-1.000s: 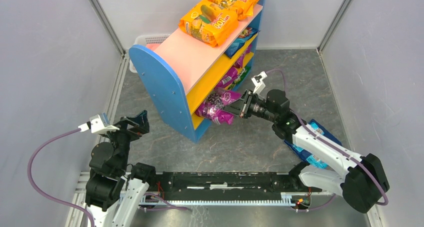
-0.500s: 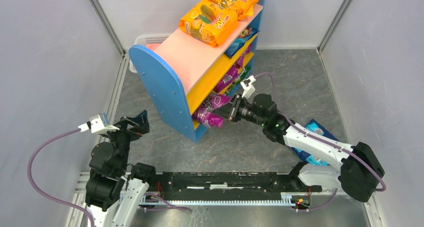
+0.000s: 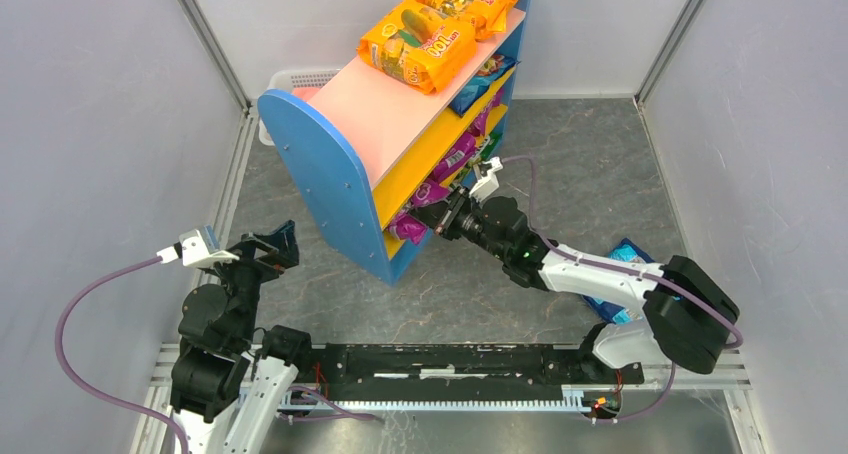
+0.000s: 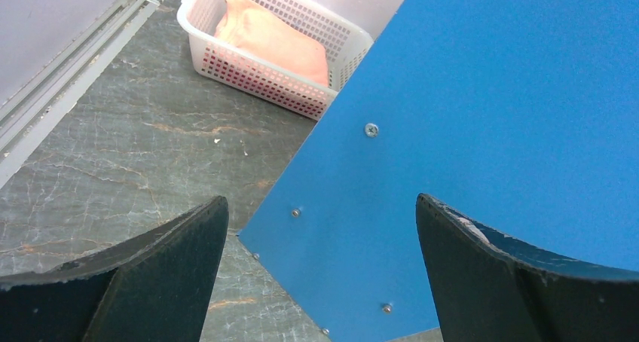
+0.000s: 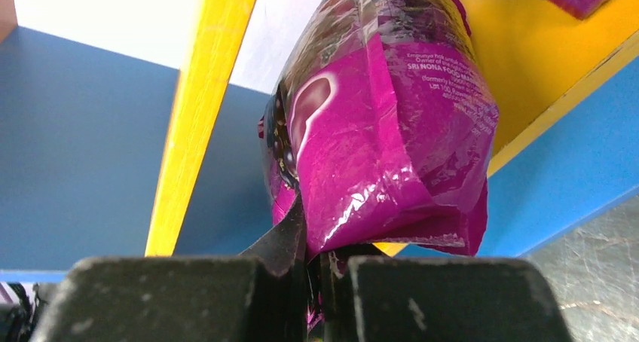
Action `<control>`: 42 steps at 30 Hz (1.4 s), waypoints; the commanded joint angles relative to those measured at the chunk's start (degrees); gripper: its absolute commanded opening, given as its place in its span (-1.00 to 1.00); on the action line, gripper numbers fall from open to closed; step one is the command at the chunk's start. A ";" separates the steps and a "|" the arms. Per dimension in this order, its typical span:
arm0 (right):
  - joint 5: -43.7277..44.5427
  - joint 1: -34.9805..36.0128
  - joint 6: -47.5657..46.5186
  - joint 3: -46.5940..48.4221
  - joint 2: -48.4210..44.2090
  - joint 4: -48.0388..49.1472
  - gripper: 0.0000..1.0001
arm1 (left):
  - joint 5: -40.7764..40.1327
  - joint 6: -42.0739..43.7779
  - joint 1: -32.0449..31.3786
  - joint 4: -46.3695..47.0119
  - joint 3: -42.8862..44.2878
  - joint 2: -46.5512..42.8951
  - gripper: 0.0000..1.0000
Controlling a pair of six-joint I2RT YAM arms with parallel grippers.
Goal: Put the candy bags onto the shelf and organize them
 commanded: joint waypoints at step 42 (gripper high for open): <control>32.04 4.87 -36.30 4.67 -24.92 -58.60 0.84 | 0.24 2.37 -0.24 1.90 -0.04 -0.17 1.00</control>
